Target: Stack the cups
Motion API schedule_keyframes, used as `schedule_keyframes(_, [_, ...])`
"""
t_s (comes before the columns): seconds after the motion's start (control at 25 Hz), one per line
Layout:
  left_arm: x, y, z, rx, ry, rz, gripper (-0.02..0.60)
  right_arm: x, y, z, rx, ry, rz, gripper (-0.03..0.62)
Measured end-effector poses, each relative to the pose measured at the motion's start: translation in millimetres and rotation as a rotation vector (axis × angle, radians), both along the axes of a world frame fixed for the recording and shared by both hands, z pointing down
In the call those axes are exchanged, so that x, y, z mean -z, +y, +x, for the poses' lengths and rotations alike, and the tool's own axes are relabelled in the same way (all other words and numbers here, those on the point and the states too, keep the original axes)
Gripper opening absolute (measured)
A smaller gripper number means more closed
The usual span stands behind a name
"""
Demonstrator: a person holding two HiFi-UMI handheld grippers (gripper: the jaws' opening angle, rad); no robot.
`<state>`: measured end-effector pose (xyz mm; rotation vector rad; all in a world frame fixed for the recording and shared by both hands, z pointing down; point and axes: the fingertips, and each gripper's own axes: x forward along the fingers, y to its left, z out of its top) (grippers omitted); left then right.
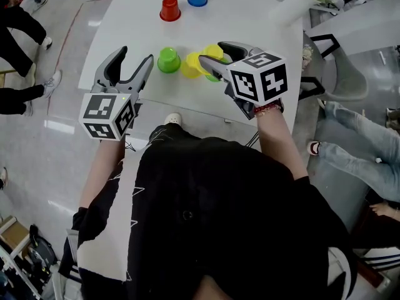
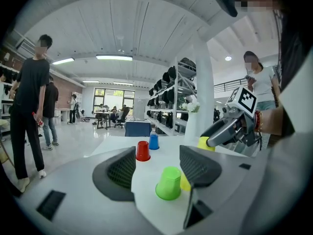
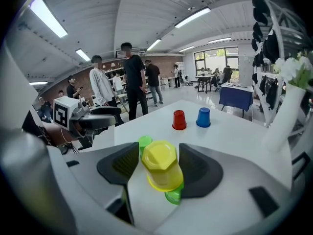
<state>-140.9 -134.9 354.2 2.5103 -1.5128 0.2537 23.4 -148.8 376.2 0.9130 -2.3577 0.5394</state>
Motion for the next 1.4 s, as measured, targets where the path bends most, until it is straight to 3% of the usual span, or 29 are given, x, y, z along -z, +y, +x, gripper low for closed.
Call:
schedule_keyframes(0.28, [3.8, -3.3, 0.1, -0.015, 0.002, 0.003, 0.291, 11.2, -3.0, 1.1, -0.034, -0.027, 0.022, 0.279])
schedule_keyframes(0.4, [6.4, -10.8, 1.6, -0.028, 0.004, 0.000, 0.291, 33.7, -11.6, 3.4, -0.081, -0.091, 0.072, 0.282])
schedule_keyframes(0.48, [7.0, -20.8, 4.6, -0.044, -0.001, -0.001, 0.291, 57.7, -23.1, 10.9, -0.147, -0.181, 0.130, 0.281])
schedule_keyframes(0.6, [6.5, -42.6, 9.7, -0.074, -0.011, -0.004, 0.291, 91.6, -42.8, 39.0, -0.296, -0.312, 0.223, 0.206])
schedule_keyframes(0.72, [2.7, -67.9, 13.2, -0.091, -0.007, -0.017, 0.291, 102.2, -56.6, 69.6, -0.411, -0.364, 0.249, 0.202])
schedule_keyframes(1.08, [-48.8, -160.5, 34.7, -0.194, -0.057, -0.118, 0.298, 72.3, -62.0, 162.6, -0.705, -0.347, 0.217, 0.201])
schedule_keyframes(1.4, [-94.8, -205.5, 51.7, -0.248, -0.105, -0.180, 0.331, 56.2, -46.8, 205.4, -0.844, -0.306, 0.203, 0.201])
